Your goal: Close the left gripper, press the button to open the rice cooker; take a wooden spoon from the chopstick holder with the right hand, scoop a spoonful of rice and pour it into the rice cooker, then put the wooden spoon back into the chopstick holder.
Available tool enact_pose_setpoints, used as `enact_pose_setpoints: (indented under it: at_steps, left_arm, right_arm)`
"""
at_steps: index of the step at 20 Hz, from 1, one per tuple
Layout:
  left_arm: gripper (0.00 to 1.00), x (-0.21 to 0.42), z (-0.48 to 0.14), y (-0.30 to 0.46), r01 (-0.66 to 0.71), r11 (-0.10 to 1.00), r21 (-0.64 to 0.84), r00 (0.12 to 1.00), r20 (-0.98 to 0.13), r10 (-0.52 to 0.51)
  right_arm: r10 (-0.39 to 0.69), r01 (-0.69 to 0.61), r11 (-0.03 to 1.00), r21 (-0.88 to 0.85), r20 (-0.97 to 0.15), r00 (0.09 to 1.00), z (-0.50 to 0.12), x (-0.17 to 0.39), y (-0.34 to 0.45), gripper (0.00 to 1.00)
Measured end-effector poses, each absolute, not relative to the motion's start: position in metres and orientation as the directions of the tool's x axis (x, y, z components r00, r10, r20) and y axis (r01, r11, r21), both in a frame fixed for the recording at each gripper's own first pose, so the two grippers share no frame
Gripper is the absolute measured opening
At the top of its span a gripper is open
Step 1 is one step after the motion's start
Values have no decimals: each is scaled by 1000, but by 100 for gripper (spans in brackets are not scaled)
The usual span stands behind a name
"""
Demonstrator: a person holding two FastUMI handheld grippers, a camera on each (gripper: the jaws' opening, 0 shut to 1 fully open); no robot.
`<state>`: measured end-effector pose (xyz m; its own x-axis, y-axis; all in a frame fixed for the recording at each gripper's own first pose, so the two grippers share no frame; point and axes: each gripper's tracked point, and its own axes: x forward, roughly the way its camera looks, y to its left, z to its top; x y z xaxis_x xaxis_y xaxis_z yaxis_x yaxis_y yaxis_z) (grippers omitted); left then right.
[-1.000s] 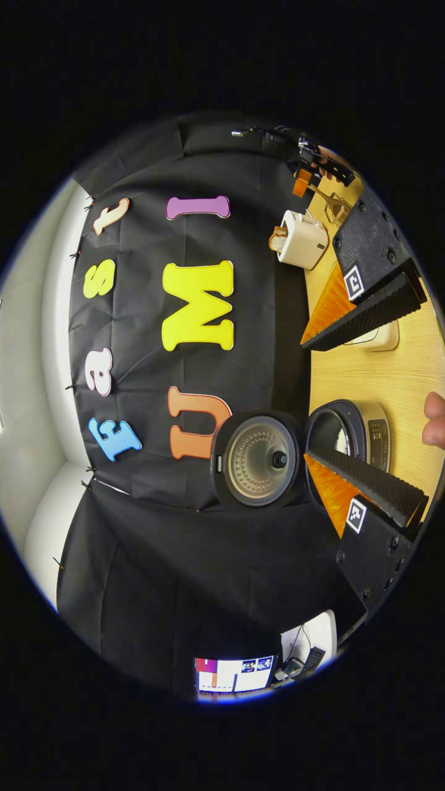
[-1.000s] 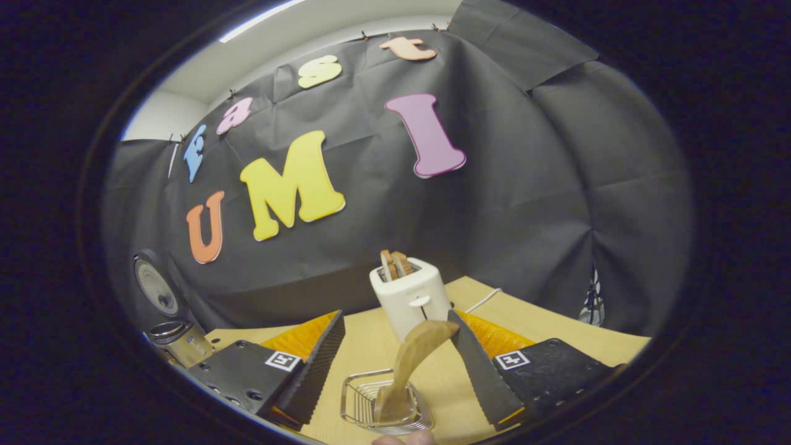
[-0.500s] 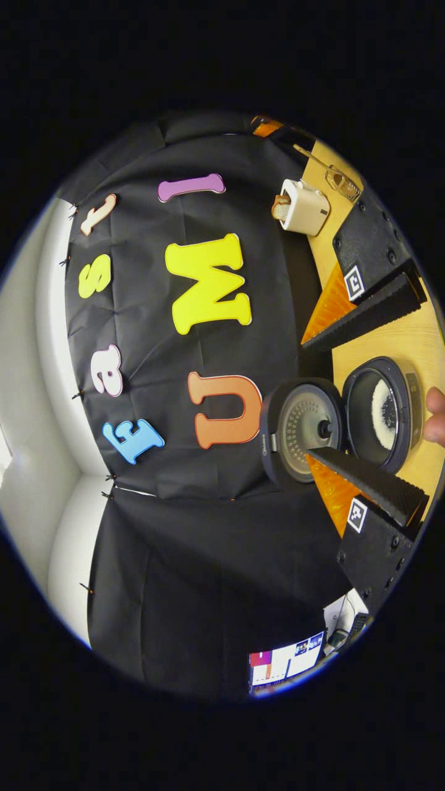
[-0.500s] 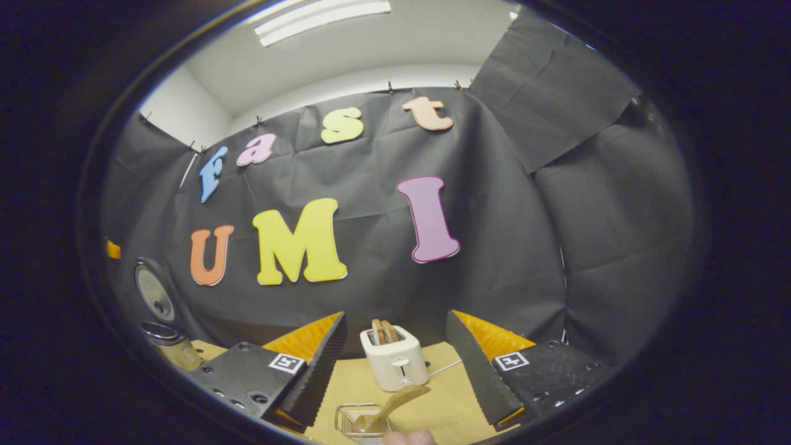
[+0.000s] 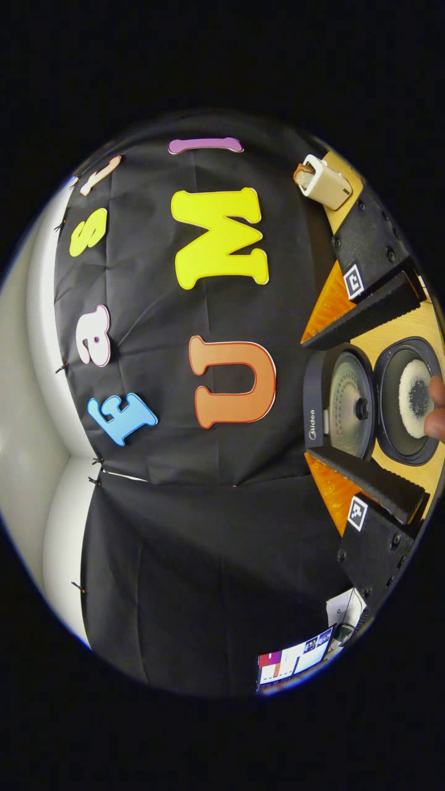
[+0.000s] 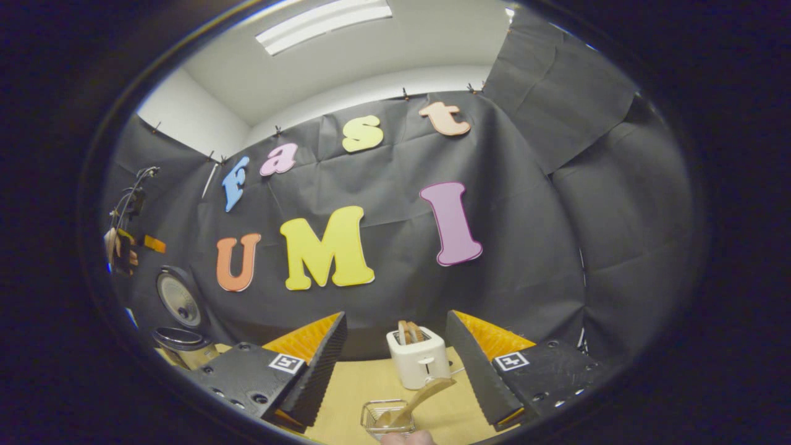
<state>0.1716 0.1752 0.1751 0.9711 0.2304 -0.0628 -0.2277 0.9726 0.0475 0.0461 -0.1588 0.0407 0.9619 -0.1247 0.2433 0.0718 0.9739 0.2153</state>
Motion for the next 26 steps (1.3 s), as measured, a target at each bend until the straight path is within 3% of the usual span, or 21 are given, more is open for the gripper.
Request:
enact_pose_setpoints:
  at_steps: [4, 7, 13, 20, 22, 26]
  left_arm:
    - [98, 208, 181, 183, -236, 970, 60, 969, -56, 239]
    - [98, 232, 174, 196, -263, 959, 105, 961, -63, 271]
    - [97, 251, 137, 225, -292, 955, 56, 941, -164, 297]
    - [95, 243, 129, 217, -230, 973, -21, 952, -212, 221]
    - [95, 228, 124, 214, -236, 971, -27, 948, -225, 224]
    - [95, 186, 112, 200, -242, 970, -32, 954, -188, 232]
  right_arm:
    - [-51, 15, 985, 171, 213, 976, 23, 34, -126, 92]
    - [-13, -23, 987, 156, 227, 974, 24, 20, -105, 96]
    - [13, -64, 978, 199, 247, 969, 28, 11, -95, 96]
    - [49, -89, 977, 194, 203, 978, 14, 19, -83, 95]
    - [59, -97, 978, 185, 200, 978, 11, 17, -80, 92]
    - [82, -121, 973, 194, 195, 977, 1, 17, -71, 95]
